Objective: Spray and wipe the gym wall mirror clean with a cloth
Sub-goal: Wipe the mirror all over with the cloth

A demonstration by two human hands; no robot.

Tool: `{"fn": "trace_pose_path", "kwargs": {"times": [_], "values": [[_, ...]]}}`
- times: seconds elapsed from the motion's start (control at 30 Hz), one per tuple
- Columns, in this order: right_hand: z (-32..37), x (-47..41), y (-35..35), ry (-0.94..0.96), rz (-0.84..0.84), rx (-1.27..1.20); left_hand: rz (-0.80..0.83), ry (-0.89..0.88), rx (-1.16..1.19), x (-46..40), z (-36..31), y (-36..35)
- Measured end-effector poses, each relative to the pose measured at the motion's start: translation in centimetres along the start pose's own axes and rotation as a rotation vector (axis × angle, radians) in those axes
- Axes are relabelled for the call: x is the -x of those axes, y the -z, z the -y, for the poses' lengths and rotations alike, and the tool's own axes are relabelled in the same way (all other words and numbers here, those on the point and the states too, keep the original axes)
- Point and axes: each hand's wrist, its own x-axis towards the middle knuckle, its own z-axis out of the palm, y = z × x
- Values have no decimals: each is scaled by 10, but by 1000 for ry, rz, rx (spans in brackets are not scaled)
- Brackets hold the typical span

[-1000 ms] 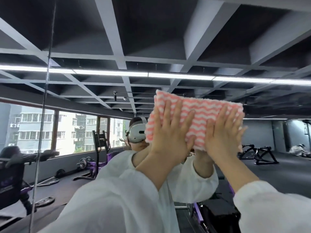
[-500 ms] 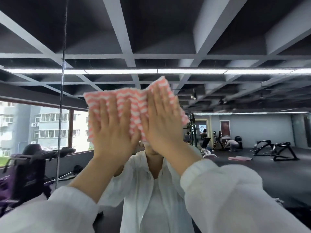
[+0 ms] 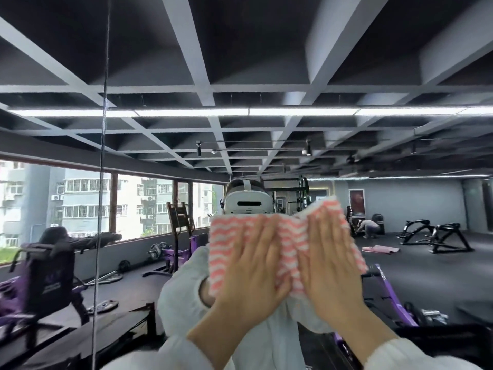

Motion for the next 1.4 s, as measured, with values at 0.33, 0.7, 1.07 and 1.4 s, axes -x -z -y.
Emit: {"fn": "trace_pose_path", "kwargs": {"times": [0.33, 0.7, 1.07, 1.4], "values": [[-39, -114, 31, -120, -23, 26, -33, -115, -222, -128, 38, 30], [-1, -223, 56, -93, 69, 24, -64, 182, -202, -185, 104, 68], [12, -67, 8, 35, -45, 8, -39, -141, -175, -70, 73, 28], [22, -22, 9, 122, 132, 11, -17, -311, -181, -4, 73, 9]]}}
